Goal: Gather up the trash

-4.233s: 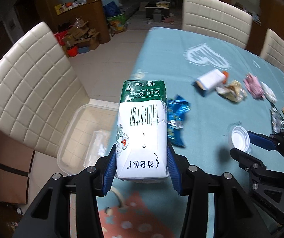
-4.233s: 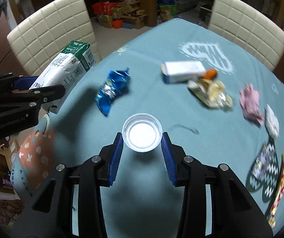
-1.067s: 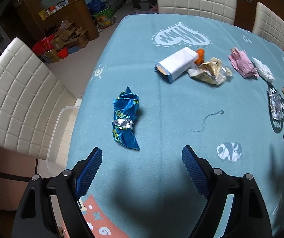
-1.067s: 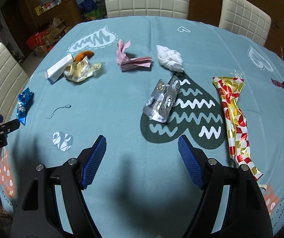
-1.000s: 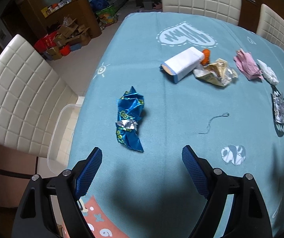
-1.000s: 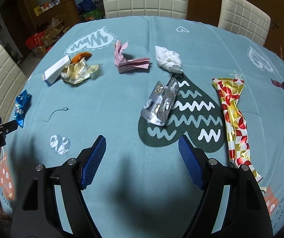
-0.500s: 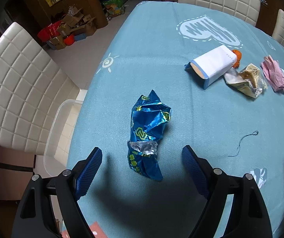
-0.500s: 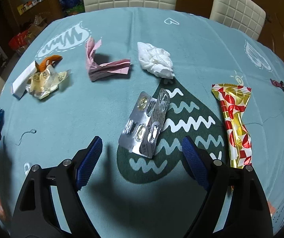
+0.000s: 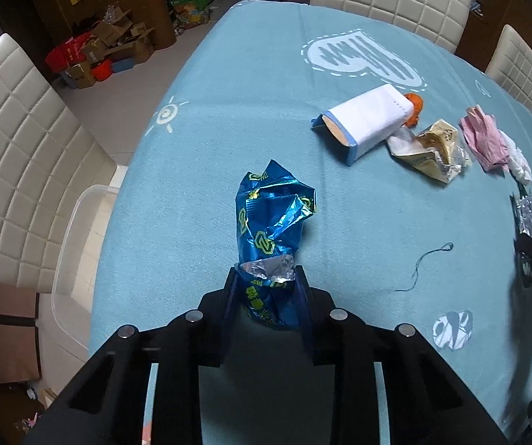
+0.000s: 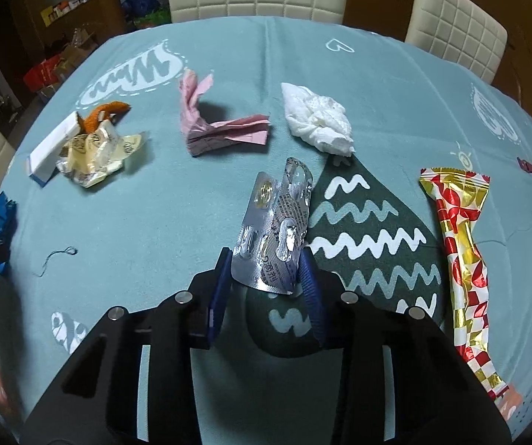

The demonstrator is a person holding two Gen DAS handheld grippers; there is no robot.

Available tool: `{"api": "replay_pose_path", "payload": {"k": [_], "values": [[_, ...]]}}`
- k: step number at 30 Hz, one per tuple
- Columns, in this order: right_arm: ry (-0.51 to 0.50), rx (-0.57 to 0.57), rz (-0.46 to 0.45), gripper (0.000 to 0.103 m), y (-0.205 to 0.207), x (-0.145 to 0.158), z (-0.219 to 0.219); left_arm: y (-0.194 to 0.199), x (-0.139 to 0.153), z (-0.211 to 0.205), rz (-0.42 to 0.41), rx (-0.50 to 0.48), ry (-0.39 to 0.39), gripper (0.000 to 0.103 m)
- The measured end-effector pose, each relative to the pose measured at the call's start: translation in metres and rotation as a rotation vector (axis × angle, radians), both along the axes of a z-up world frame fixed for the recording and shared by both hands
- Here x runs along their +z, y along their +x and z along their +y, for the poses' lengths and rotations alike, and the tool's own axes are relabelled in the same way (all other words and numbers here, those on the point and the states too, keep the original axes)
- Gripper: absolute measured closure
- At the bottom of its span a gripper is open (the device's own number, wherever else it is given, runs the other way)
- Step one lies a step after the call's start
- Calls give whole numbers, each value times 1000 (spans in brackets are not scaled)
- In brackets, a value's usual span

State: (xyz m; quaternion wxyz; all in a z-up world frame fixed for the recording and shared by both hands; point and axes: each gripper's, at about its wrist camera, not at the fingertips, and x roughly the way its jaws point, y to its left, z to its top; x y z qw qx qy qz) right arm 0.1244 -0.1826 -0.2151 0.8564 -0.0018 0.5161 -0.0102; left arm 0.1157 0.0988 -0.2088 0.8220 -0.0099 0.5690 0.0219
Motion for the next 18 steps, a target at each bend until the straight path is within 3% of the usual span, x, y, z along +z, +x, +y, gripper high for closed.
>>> {"api": "replay_pose_path", "payload": {"k": [18], "values": [[34, 186, -55, 64, -62, 29, 50, -53, 39, -10, -113, -41, 57, 75]]}}
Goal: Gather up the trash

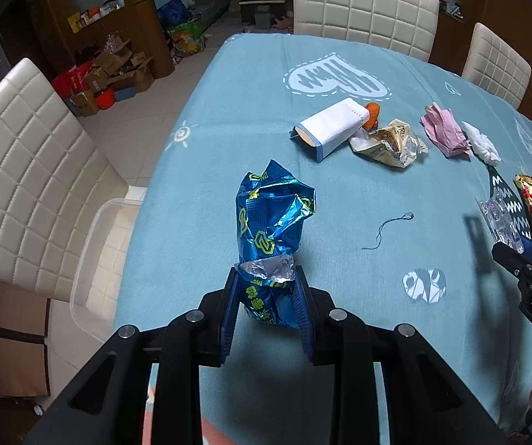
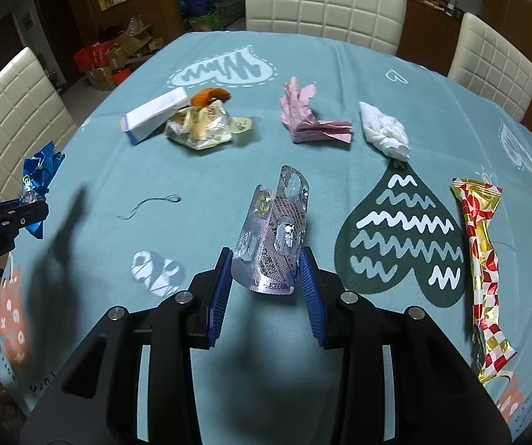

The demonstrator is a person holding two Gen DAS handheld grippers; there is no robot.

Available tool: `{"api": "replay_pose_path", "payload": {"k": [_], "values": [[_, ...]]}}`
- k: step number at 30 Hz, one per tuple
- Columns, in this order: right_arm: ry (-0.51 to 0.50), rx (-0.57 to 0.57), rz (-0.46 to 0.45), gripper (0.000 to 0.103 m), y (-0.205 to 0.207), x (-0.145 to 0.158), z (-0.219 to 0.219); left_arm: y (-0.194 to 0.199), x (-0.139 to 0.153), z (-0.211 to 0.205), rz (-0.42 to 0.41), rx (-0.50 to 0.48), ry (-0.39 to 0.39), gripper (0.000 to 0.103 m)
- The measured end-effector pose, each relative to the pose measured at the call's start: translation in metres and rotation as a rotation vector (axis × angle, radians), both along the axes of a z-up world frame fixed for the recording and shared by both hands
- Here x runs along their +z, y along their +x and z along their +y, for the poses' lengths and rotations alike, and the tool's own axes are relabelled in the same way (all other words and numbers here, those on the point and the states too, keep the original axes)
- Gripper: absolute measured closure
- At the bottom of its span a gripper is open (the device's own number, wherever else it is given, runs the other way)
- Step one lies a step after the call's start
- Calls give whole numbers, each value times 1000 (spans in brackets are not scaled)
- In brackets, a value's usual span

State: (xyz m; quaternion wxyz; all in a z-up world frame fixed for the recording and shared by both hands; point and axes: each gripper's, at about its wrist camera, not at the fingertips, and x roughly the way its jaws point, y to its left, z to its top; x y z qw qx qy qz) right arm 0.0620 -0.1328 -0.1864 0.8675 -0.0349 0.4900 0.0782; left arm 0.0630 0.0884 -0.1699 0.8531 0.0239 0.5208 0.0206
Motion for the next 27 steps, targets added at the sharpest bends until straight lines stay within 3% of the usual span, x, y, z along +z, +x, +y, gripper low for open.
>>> {"api": "replay_pose_path", "payload": {"k": [27], "values": [[8, 205, -65, 64, -53, 29, 63, -69, 24, 29, -66, 99, 17, 75]]}}
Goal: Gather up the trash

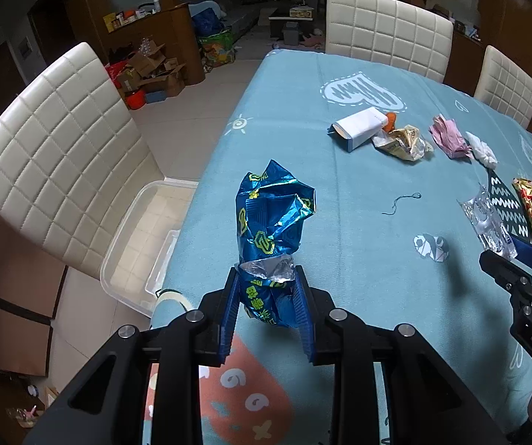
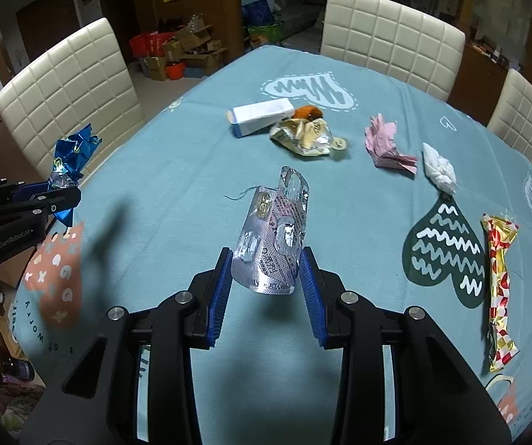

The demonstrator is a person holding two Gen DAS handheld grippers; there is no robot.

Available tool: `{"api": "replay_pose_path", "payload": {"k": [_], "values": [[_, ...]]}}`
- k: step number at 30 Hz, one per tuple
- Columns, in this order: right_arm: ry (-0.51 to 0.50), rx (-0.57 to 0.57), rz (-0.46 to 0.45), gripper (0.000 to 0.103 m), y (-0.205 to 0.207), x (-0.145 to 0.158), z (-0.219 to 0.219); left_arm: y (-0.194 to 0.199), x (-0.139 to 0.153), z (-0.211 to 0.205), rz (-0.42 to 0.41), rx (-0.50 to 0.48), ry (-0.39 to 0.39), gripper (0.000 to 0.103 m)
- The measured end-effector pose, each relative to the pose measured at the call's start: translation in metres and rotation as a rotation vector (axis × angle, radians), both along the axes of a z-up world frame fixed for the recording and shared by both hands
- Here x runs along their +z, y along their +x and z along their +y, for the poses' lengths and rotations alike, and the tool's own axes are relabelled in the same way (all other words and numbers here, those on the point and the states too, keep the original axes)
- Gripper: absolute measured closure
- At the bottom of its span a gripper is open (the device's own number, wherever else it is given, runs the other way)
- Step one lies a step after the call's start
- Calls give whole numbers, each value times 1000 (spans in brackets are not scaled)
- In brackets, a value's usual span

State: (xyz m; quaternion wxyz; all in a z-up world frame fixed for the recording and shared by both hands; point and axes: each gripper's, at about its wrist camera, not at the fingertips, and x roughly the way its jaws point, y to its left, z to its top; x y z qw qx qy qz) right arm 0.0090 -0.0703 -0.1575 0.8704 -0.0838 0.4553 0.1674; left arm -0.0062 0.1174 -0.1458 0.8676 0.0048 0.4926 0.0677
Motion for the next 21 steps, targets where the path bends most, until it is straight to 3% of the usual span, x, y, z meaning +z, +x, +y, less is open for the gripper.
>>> {"api": "replay_pose_path", "payload": {"k": [9, 21], "values": [[-6, 67, -5, 64, 2, 3, 29, -4, -1, 23, 2, 45, -5, 75], [-13, 204, -29, 64, 21, 10, 99, 2, -3, 77, 5, 138, -3, 75]]}}
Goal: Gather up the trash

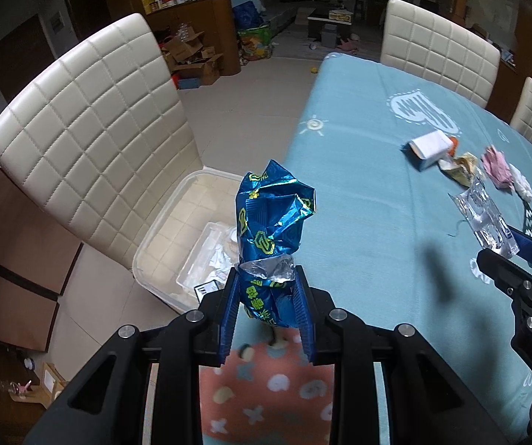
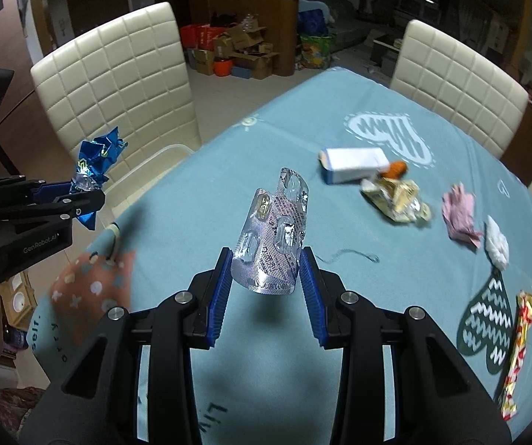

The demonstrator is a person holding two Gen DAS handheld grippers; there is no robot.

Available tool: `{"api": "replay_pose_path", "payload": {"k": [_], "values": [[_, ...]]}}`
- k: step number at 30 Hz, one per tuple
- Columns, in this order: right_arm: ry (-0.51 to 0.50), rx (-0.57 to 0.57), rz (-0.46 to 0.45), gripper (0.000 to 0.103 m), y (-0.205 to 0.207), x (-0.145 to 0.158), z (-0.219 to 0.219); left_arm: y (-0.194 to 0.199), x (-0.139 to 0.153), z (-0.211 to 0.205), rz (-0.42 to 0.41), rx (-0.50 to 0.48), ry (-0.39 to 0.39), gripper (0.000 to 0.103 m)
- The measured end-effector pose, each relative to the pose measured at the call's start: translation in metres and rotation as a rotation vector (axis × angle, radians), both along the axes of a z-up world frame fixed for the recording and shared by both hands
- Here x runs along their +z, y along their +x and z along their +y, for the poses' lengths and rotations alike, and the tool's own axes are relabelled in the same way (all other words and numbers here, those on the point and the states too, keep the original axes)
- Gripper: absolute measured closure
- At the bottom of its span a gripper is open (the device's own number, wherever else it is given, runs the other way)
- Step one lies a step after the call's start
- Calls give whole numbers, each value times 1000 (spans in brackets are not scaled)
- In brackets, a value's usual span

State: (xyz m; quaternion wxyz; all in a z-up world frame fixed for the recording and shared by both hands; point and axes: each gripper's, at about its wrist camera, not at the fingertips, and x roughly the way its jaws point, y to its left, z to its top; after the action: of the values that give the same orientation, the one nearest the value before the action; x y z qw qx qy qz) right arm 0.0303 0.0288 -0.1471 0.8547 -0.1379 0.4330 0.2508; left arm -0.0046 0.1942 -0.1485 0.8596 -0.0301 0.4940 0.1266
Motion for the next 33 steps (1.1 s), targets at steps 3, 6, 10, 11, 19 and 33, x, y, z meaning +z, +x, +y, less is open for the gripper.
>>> {"api": "replay_pose_path", "payload": {"k": [3, 6, 10, 11, 19, 33], "values": [[-6, 55, -16, 63, 7, 5, 28, 5, -1, 17, 0, 25, 10, 75], [-7, 98, -30, 63, 12, 10, 51, 12, -1, 35, -3, 48, 21, 75], [-3, 151, -33, 63, 22, 13, 82, 22, -3, 57, 0, 78, 23, 75], [-3, 163, -32, 63, 25, 12, 90, 25, -3, 62, 1, 85, 22, 75], [-2, 228, -33, 77, 46, 3, 129, 47, -14, 89, 20, 108, 29, 75], [-13, 162, 48, 83, 97, -13, 129, 69, -34, 133, 49, 185, 3, 75]]}}
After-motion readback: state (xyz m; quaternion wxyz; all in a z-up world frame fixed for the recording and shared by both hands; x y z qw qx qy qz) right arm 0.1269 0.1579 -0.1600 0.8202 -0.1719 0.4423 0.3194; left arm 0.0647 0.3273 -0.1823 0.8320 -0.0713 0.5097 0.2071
